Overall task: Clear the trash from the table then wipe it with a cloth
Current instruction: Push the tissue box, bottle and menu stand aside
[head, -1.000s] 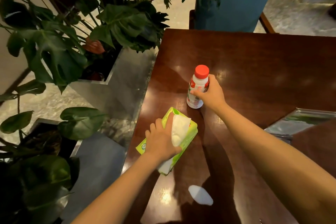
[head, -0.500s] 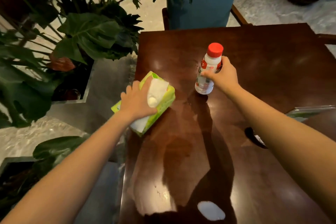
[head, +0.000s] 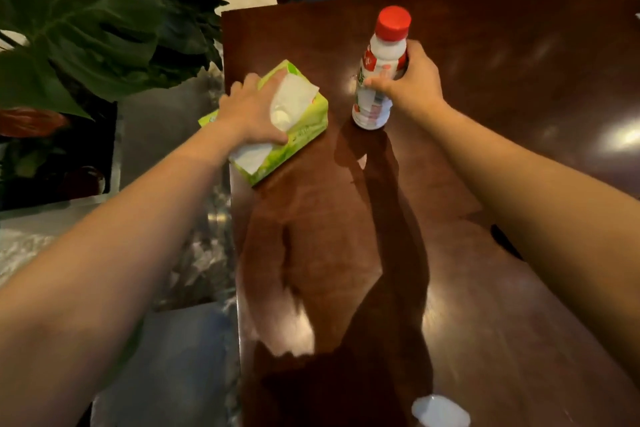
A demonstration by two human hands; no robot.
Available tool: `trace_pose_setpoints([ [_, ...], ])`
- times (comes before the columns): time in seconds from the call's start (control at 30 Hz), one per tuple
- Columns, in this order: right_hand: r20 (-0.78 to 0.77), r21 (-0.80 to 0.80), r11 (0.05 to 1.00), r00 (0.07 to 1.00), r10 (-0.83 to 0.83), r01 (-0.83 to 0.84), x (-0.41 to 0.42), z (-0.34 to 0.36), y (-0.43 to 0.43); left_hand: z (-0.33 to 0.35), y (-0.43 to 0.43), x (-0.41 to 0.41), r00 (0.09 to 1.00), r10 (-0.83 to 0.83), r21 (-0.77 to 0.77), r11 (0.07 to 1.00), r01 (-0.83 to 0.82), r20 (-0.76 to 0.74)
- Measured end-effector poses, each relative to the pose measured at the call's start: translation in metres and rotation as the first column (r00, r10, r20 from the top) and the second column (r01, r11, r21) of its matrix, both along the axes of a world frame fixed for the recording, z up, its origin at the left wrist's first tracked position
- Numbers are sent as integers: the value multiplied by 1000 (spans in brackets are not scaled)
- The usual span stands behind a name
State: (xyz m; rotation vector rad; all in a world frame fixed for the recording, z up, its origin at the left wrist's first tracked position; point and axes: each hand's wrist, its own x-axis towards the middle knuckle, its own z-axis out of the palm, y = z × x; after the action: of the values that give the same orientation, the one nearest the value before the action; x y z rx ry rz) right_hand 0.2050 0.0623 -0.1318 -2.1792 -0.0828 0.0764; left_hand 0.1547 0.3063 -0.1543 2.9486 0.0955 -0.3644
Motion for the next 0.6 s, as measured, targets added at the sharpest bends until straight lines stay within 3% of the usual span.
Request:
trace_pose_setpoints([
  [0.43, -94, -31, 996, 992, 85, -88, 1, 5, -4, -1, -1, 9, 994, -14, 55, 998, 20, -105],
  [0.6, -174, -299, 943, 980, 95, -145, -14, 27, -35, 15, -31, -11, 998, -56, 12, 998, 56, -1],
])
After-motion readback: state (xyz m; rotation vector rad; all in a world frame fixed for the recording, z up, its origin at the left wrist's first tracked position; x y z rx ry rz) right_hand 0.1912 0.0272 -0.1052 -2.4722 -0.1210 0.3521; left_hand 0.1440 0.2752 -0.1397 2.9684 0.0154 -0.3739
